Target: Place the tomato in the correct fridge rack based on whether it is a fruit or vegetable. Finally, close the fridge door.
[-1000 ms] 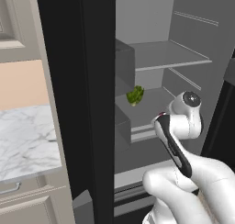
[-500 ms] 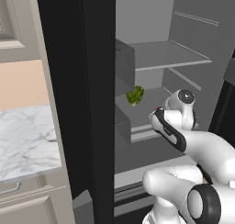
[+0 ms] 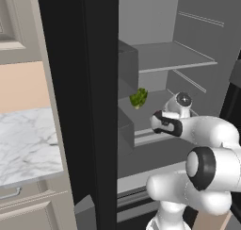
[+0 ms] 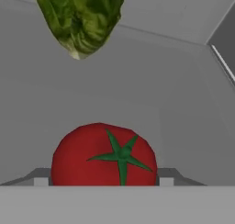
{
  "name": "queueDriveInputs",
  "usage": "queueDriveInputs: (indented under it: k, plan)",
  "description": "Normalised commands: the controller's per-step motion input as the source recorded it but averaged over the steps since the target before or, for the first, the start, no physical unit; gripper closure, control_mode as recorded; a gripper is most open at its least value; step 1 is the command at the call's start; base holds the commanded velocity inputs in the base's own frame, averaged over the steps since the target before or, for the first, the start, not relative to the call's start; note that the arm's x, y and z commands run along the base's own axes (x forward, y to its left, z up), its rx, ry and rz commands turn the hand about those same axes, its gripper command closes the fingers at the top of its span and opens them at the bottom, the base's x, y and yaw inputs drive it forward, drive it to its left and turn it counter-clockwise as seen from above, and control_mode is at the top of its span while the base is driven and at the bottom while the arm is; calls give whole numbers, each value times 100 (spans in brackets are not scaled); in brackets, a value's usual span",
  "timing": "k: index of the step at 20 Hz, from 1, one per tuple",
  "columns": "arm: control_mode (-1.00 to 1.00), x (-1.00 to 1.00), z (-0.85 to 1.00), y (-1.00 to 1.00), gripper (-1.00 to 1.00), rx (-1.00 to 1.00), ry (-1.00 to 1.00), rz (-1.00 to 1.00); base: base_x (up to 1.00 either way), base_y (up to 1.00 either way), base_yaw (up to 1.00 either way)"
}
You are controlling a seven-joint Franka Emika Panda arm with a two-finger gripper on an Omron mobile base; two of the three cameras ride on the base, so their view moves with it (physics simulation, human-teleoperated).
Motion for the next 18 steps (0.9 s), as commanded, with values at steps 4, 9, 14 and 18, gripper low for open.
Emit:
queueDriveInputs:
  k: [4, 9, 14, 18]
  plan:
    - [-100, 39, -40, -11, 100, 0, 0, 0, 0, 0, 0]
    - [-100, 44, -23, -16, 100, 1, 0, 0, 0, 0, 0]
    - [-100, 47, -14, -14, 100, 0, 0, 0, 0, 0, 0]
    - [-100, 13, -18, -1, -100, 0, -1, 2, 0, 0, 0]
